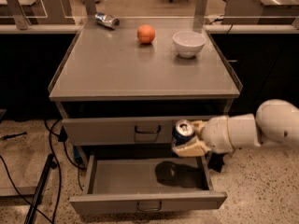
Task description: Place pepsi can into middle drawer
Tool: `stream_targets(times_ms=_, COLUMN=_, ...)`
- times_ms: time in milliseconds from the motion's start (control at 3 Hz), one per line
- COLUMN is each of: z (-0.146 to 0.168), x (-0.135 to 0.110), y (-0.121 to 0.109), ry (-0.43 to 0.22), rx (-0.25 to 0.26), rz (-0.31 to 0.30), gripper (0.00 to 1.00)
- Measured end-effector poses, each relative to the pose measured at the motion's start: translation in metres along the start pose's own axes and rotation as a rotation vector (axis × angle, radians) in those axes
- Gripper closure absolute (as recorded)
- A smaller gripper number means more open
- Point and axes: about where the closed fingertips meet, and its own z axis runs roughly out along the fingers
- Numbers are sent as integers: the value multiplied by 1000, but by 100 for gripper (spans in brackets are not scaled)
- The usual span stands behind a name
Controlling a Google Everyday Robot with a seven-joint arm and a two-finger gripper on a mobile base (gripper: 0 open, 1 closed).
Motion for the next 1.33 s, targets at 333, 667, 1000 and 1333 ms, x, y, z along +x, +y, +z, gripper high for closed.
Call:
stream_targets(times_ms=333, z=27, x=45, y=-3, ry=8, rx=9, rz=3, gripper=100)
stream_targets(times_ms=667, z=60, x=89, y=2, ry=-8, rx=0, rz=19, gripper=100)
stream_targets(times_ms=1000, z=60, x=89, y=2, ry=-8, rx=0, rz=19, gripper=100)
stream_targets(times_ms=1333, z=68, x=112, y=-3, ry=8, rx=27, rz=6, gripper=100)
